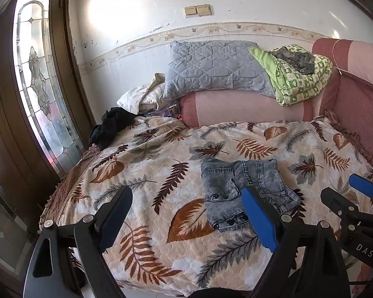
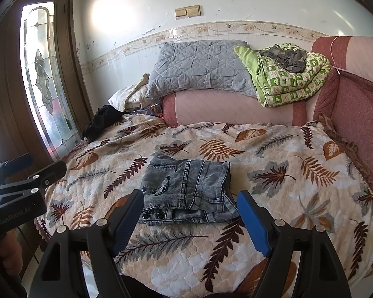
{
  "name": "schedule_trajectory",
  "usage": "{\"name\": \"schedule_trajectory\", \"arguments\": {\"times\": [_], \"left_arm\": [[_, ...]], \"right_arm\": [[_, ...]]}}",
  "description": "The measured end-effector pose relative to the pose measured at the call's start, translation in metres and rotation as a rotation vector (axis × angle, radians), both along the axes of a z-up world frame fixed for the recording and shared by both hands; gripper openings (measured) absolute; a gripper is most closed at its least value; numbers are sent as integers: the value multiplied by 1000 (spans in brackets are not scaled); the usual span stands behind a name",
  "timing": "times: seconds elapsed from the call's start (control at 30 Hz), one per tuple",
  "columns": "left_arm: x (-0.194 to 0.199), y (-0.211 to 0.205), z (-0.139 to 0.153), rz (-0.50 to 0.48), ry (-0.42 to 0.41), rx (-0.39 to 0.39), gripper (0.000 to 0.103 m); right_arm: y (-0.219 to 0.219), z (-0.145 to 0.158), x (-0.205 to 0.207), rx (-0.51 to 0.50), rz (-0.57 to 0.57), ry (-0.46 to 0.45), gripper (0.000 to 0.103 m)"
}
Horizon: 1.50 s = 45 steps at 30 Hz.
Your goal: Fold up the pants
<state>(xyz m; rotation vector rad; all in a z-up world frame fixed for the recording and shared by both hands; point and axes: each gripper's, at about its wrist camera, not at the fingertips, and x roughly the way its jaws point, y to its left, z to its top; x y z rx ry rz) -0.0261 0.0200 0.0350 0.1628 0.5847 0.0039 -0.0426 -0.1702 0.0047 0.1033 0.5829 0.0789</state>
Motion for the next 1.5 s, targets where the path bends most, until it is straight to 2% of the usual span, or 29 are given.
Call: {"name": "schedule_trajectory", "arguments": {"times": [1.5], "left_arm": [[11, 13, -21, -5, 43, -43, 90]], "right_arm": [[9, -14, 7, -22, 18, 39, 80]]}}
